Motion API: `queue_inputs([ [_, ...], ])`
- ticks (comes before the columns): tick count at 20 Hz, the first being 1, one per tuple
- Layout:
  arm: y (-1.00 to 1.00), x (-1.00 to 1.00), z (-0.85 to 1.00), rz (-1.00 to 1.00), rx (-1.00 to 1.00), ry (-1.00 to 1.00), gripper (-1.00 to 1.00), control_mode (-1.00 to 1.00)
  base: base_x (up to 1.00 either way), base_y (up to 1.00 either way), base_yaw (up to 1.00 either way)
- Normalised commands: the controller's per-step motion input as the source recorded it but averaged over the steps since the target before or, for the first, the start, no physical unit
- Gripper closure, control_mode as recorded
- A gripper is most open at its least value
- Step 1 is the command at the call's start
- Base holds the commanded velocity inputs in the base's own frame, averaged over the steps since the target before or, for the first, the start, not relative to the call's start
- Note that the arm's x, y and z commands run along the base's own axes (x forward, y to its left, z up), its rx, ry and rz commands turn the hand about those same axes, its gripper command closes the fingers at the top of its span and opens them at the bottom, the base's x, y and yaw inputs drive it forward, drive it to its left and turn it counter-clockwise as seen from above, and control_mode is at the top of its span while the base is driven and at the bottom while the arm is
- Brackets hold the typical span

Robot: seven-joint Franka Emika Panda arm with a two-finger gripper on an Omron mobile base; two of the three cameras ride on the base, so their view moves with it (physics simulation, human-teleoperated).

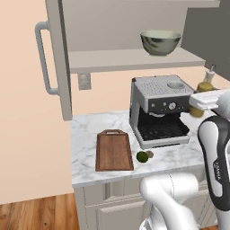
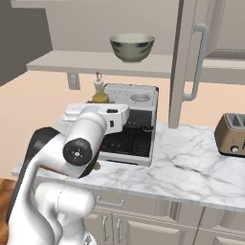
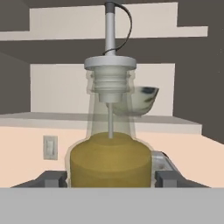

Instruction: Open the cabinet. Place the bowl and condiment on the counter. Then place the lime and garlic on the cutting board.

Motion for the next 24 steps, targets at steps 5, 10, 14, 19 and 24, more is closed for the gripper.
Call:
queue_inputs([
  [5,-0.19,-0.07,-0.17,0.0,0.0,-0.01,1.0,-1.0,0.0,0.0,0.0],
  [10,-0.16,-0.03,-0.19,0.0,-0.01,0.0,1.0,-1.0,0.0,0.0,0.0],
  [14,-0.19,0.0,-0.18,0.0,-0.01,0.0,1.0,-1.0,0.0,0.0,0.0],
  [19,-0.19,0.0,-0.22,0.0,-0.02,0.0,1.0,-1.0,0.0,0.0,0.0],
  [24,-0.21,0.0,-0.23,0.0,0.0,-0.03,1.0,-1.0,0.0,0.0,0.0],
])
